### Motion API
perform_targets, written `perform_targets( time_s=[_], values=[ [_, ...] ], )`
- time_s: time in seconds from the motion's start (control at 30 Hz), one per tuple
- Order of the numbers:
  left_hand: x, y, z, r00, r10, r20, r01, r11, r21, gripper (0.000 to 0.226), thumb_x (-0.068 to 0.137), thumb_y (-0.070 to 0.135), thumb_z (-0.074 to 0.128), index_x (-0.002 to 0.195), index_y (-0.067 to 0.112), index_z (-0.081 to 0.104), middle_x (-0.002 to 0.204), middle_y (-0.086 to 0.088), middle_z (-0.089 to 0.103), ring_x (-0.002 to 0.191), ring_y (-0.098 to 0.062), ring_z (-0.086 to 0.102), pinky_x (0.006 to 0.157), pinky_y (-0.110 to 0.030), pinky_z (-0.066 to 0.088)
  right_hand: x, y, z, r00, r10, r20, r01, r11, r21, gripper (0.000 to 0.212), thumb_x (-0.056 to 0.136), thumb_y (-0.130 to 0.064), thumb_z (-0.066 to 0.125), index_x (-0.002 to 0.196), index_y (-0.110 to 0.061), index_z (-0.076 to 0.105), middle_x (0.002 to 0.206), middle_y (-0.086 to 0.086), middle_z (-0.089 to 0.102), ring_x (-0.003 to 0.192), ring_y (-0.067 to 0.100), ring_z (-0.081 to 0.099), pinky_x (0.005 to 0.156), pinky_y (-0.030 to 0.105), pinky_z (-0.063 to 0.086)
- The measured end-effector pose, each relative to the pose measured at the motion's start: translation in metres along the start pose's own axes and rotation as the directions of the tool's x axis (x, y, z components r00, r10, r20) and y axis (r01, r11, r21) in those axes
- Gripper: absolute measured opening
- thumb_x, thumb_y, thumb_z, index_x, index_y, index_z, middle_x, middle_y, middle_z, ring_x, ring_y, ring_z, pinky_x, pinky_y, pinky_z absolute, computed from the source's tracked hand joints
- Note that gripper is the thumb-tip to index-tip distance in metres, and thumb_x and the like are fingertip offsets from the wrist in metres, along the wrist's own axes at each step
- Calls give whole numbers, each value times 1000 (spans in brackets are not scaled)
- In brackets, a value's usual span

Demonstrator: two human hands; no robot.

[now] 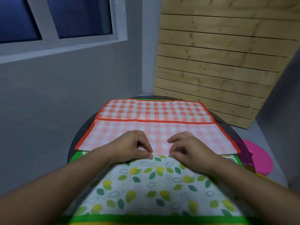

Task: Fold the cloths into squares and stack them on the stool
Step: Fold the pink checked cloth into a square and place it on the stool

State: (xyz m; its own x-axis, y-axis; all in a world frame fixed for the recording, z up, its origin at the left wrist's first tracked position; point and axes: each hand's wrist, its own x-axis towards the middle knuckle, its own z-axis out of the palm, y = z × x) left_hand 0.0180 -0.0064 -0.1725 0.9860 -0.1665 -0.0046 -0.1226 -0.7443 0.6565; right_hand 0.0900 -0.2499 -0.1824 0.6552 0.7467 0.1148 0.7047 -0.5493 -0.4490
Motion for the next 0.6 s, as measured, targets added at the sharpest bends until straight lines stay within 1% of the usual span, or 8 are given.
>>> perform_targets(
  time_s=[0.13,0.23,0.3,0.37,0.43,0.47,0.53,0.6],
  values=[
    [-9,7,1,1000,18,8,-18,1000,1,7,84,29,78,84,23,81,85,9,68,80,-4,62,70,-17,50,-6,-7,-1,999,-32,2,32,999,-24,10,91,-33,63,86,-31,72,126,-16,58,122,2,42,105,33,40],
    [-20,22,-2,994,-18,104,25,998,-63,8,84,26,77,83,19,80,83,6,72,67,-2,63,60,-18,50,-15,-14,-10,993,-8,120,8,1000,-3,9,89,-37,65,81,-36,69,127,-20,56,122,-5,41,102,25,39],
    [-28,30,-2,979,-19,202,39,995,-93,8,83,27,77,82,19,80,83,-1,74,65,-7,63,57,-27,52,-23,-21,-19,975,-1,221,-1,1000,10,9,88,-39,67,80,-37,70,125,-21,55,118,-9,42,93,14,38],
    [-32,35,0,975,-18,223,35,997,-71,14,81,35,77,79,21,78,84,-2,72,73,-20,66,66,-38,55,-28,-29,-26,958,3,286,-10,1000,25,8,86,-38,69,79,-37,72,121,-21,57,109,-13,47,82,7,37],
    [-28,32,2,991,-7,130,11,1000,-26,26,84,46,72,77,21,75,85,2,68,80,-20,65,73,-40,56,-25,-30,-30,959,36,282,-66,993,97,5,83,-37,73,82,-32,75,113,-17,65,98,-11,56,79,9,43],
    [-23,29,3,998,17,53,-19,999,36,31,86,51,66,83,22,74,89,4,67,84,-17,62,78,-40,55,-18,-28,-32,968,73,241,-115,979,166,6,82,-36,75,84,-31,75,105,-14,69,93,-5,62,80,16,50],
    [-10,19,3,995,53,-86,-33,975,218,40,88,62,52,106,30,69,110,10,63,103,-11,55,93,-39,49,5,-14,-37,981,164,103,-184,957,223,5,84,-32,74,86,-27,74,92,-11,73,86,4,68,81,27,56],
    [-1,10,5,993,6,-121,35,941,336,53,90,67,44,130,35,55,136,8,51,128,-15,42,110,-41,37,40,8,-42,978,204,-41,-196,970,142,1,87,-25,72,86,-26,72,89,-13,72,84,4,66,83,24,53]
  ],
)
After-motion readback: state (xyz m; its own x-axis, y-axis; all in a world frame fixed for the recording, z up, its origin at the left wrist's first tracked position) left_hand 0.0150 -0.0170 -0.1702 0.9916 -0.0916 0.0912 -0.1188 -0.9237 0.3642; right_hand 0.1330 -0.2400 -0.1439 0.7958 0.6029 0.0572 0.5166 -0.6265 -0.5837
